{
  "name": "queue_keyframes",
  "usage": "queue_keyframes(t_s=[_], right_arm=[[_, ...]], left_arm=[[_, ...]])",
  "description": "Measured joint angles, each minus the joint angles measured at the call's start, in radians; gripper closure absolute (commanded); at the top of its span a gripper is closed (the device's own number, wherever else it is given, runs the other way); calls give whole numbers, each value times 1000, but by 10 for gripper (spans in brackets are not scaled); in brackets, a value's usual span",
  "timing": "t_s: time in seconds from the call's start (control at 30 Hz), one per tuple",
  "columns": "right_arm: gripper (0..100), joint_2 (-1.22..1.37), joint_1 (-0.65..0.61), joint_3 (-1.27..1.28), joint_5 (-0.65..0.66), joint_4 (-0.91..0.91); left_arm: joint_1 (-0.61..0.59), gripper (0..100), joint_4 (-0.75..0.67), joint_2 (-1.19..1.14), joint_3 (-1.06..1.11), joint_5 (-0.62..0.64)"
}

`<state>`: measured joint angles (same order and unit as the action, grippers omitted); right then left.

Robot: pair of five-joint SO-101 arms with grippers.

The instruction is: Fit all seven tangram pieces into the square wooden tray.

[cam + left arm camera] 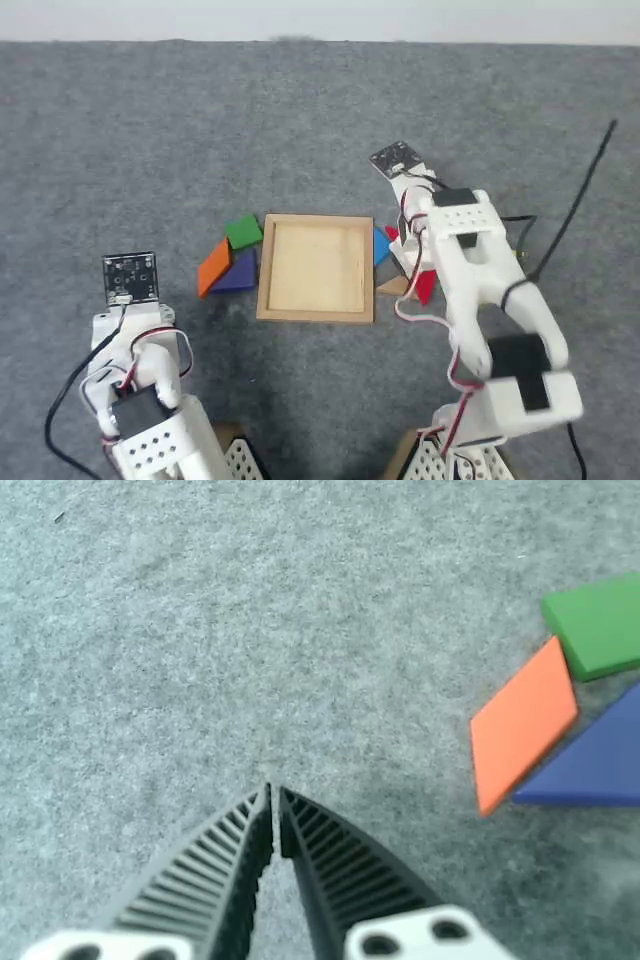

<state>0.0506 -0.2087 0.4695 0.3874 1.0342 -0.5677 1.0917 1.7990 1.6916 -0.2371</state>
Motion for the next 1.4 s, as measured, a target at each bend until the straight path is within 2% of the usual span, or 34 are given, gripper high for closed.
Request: queue_keyframes(t_s=[0.27,0.6,0.87,1.03,1.1,1.23,1.4], right_arm=[[898,-112,-20,44,-94,0],[898,-101,-336,-48,-350,-37],[894,121,-502,-238,-559,-87],[887,279,-525,-334,-697,-89],[838,301,-523,-336,-726,-89],[719,308,-525,-341,-736,-89],[705,308,-525,-341,-709,-89]], left_arm=[[-2,985,0,0,0,0],[-2,985,0,0,0,0],[-2,985,0,0,0,0],[-2,985,0,0,0,0],[-2,985,0,0,0,0],[-2,985,0,0,0,0],[-2,985,0,0,0,0]])
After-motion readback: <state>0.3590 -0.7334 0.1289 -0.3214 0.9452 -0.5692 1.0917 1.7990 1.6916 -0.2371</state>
